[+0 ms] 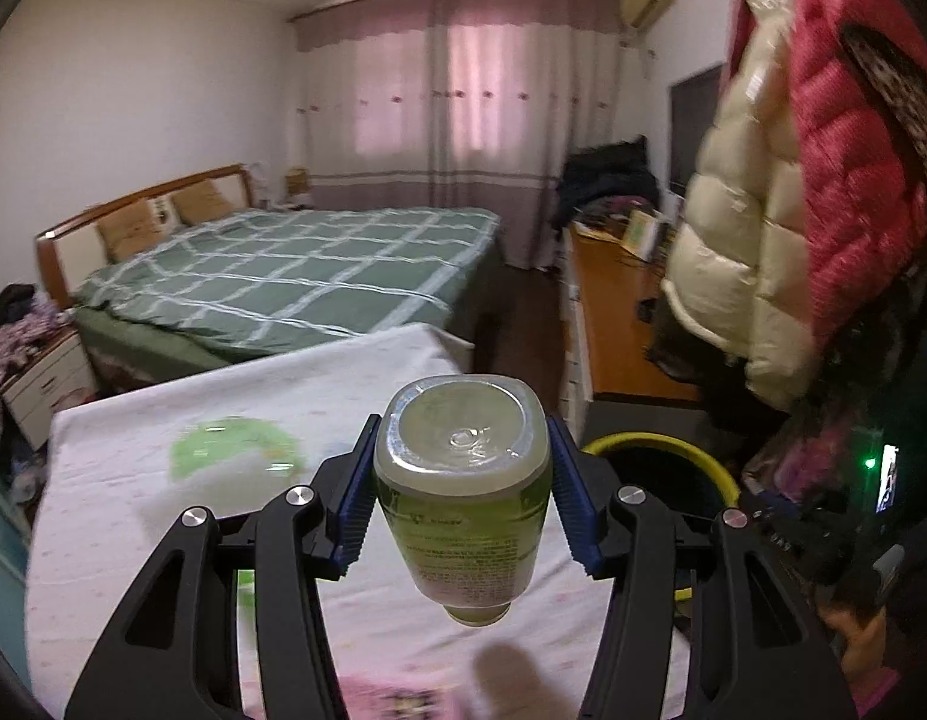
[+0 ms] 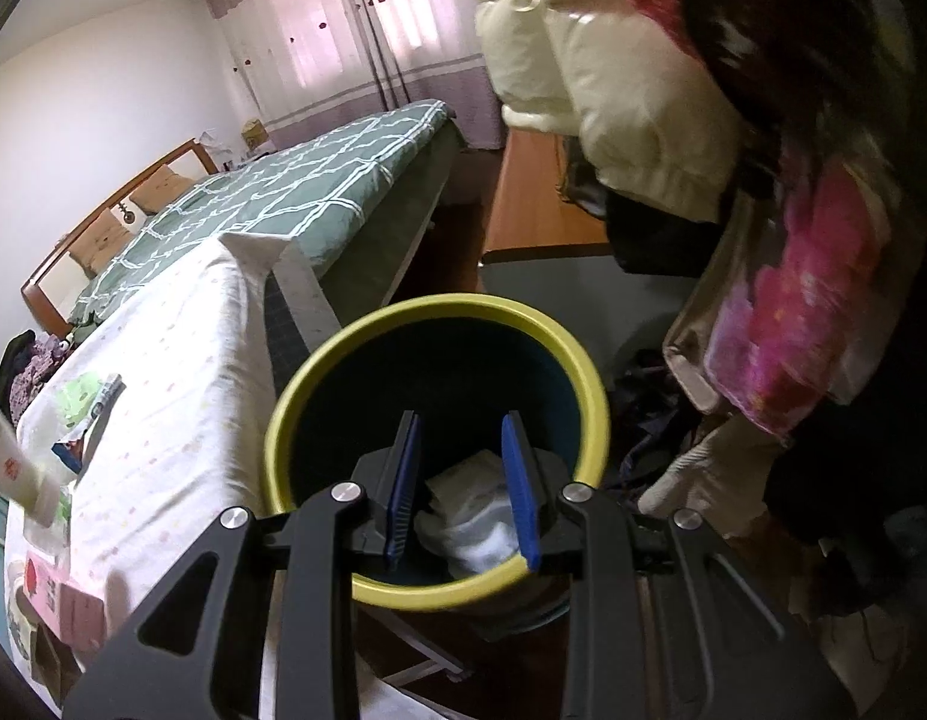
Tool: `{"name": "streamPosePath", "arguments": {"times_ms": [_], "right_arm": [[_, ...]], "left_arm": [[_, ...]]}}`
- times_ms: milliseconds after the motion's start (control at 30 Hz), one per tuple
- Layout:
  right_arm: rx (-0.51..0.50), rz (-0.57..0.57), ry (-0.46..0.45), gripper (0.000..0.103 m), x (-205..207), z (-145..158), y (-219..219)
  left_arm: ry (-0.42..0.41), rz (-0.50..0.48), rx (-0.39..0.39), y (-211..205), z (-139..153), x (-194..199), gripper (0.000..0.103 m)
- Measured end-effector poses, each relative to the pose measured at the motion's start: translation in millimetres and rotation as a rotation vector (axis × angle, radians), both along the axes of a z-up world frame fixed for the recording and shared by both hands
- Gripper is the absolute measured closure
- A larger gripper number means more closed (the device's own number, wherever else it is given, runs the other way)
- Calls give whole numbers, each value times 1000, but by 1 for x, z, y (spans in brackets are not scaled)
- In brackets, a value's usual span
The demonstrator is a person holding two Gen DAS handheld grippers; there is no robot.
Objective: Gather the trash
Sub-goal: 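Carry the bottle over the bin and open the left tool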
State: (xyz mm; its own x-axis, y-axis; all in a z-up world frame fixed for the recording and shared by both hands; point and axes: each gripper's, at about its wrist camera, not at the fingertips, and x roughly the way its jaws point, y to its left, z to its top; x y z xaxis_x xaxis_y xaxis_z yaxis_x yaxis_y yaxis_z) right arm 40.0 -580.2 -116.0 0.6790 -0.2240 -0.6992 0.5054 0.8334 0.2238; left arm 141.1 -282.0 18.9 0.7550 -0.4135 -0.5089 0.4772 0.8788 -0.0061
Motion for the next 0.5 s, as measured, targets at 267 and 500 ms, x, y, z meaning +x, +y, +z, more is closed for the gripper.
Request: {"name": "streamPosePath", "arguments": {"times_ms": [267,500], "right_arm": [[29,-39,3,76,-21,-11,-28],[46,-66,5,76,-31,-17,-42]], "left_arm": [[77,-131,0,-91,-30,0,50],[188,-184,15,-148,-77,7,51]]}}
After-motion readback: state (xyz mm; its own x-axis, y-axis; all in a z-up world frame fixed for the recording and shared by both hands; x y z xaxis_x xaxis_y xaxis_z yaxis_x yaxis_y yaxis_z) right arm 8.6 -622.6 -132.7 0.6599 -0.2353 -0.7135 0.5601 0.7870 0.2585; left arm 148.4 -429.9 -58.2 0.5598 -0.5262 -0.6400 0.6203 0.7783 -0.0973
